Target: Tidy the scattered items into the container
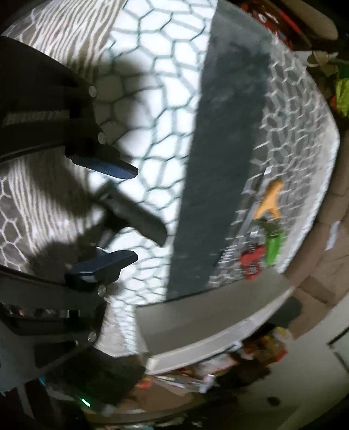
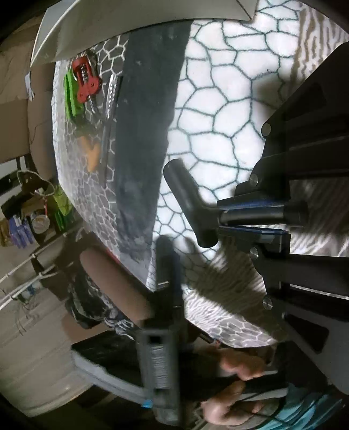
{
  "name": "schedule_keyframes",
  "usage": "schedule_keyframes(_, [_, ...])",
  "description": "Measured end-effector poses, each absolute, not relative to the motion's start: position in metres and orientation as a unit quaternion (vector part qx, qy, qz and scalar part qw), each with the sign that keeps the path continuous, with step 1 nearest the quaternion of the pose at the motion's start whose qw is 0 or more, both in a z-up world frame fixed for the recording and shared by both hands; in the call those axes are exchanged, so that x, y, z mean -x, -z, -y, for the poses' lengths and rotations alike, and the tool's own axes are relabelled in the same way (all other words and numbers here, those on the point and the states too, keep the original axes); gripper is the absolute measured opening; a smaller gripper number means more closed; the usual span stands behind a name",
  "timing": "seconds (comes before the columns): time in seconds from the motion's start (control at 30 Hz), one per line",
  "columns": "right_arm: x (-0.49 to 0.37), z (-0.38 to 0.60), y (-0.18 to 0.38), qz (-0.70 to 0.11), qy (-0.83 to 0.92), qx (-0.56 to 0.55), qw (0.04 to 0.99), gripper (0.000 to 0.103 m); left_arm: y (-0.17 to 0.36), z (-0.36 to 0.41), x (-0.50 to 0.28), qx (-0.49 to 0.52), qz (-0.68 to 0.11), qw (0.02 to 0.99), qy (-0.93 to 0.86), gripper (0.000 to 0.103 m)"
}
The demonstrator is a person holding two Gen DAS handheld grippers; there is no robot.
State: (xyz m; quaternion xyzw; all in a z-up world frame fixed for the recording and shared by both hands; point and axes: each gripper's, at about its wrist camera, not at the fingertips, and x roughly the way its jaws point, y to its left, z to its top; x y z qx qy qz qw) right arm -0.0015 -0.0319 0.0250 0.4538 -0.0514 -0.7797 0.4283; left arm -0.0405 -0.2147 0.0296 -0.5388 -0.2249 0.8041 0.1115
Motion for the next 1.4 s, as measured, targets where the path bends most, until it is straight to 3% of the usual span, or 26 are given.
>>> schedule_keyframes(0.17, [0.008, 0.017, -0.032, 0.09, 0.783, -0.449, 0.421, 0.008, -0.023, 0.211, 0.033, 0.541, 0.25, 0.132, -0.792, 0.052])
schedule_keyframes(0.23, [0.013, 0.016, -0.033, 0.092, 0.783, -0.45, 0.419, 0.008, -0.022, 0.217, 0.034, 0.536, 0.284, 0.146, -0.781, 0.045])
schedule_keyframes(0.3, [0.015, 0.015, -0.03, 0.075, 0.789, -0.458, 0.402, 0.008, -0.021, 0.216, 0.038, 0.539, 0.276, 0.141, -0.783, 0.014])
schedule_keyframes(0.33, [0.017, 0.014, -0.027, 0.076, 0.787, -0.465, 0.397, 0.01, -0.02, 0.213, 0.04, 0.545, 0.261, 0.136, -0.785, 0.009])
schedule_keyframes(0.43, [0.014, 0.017, -0.027, 0.047, 0.787, -0.471, 0.396, 0.012, -0.021, 0.211, 0.041, 0.547, 0.245, 0.132, -0.79, 0.009])
schedule_keyframes(0.5, [0.006, 0.024, -0.03, 0.003, 0.786, -0.468, 0.403, 0.013, -0.023, 0.207, 0.041, 0.549, 0.226, 0.127, -0.795, 0.01])
schedule_keyframes(0.6, [-0.006, 0.044, -0.019, -0.076, 0.779, -0.476, 0.402, 0.026, -0.026, 0.204, 0.041, 0.547, 0.221, 0.132, -0.797, 0.012])
schedule_keyframes(0.73, [-0.016, 0.056, -0.015, -0.118, 0.79, -0.455, 0.393, 0.026, -0.025, 0.201, 0.042, 0.549, 0.218, 0.131, -0.796, 0.013])
schedule_keyframes(0.8, [-0.018, 0.056, -0.015, -0.127, 0.792, -0.448, 0.394, 0.02, -0.024, 0.202, 0.042, 0.549, 0.222, 0.129, -0.796, 0.019])
schedule_keyframes(0.87, [-0.018, 0.051, -0.014, -0.107, 0.795, -0.448, 0.394, 0.019, -0.024, 0.205, 0.042, 0.547, 0.226, 0.125, -0.796, 0.029])
schedule_keyframes(0.9, [-0.015, 0.046, -0.014, -0.078, 0.794, -0.456, 0.393, 0.018, -0.024, 0.207, 0.042, 0.546, 0.231, 0.122, -0.796, 0.04])
schedule_keyframes(1.0, [0.002, 0.029, -0.012, 0.031, 0.778, -0.484, 0.399, 0.011, -0.025, 0.219, 0.043, 0.537, 0.268, 0.122, -0.791, 0.057])
schedule_keyframes(1.27, [0.022, 0.002, -0.003, 0.198, 0.726, -0.519, 0.405, 0.011, -0.015, 0.211, 0.047, 0.551, 0.273, 0.145, -0.775, 0.056])
schedule_keyframes(1.4, [0.021, 0.001, -0.013, 0.216, 0.722, -0.51, 0.415, 0.011, -0.013, 0.209, 0.047, 0.542, 0.313, 0.165, -0.762, 0.056])
